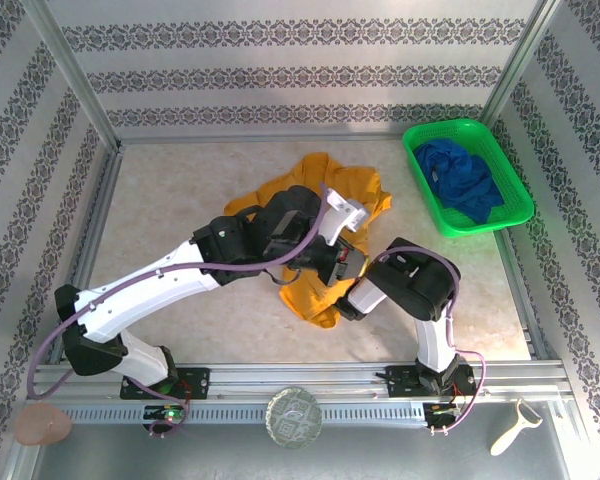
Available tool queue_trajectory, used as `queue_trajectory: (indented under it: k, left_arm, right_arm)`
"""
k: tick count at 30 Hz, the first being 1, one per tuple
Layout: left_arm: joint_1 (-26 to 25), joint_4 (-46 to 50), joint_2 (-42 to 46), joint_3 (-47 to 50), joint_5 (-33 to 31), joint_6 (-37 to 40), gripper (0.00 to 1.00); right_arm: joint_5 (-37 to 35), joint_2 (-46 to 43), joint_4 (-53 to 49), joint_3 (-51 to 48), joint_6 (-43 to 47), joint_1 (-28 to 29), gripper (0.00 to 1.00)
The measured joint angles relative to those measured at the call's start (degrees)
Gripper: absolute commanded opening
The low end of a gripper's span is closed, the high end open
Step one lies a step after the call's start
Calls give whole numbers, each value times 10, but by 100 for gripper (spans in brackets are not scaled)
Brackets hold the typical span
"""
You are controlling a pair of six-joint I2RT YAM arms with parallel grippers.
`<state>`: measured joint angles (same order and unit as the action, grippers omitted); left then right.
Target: Fold the inside-out t-shirt
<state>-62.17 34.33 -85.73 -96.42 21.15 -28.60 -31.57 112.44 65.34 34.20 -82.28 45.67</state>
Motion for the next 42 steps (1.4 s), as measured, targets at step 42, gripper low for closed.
queue_trajectory:
  k: [42]
  left_arm:
    - [-98, -104, -74, -131, -2, -90, 0]
  right_arm:
    - [51, -33, -421, 187, -198, -103, 86]
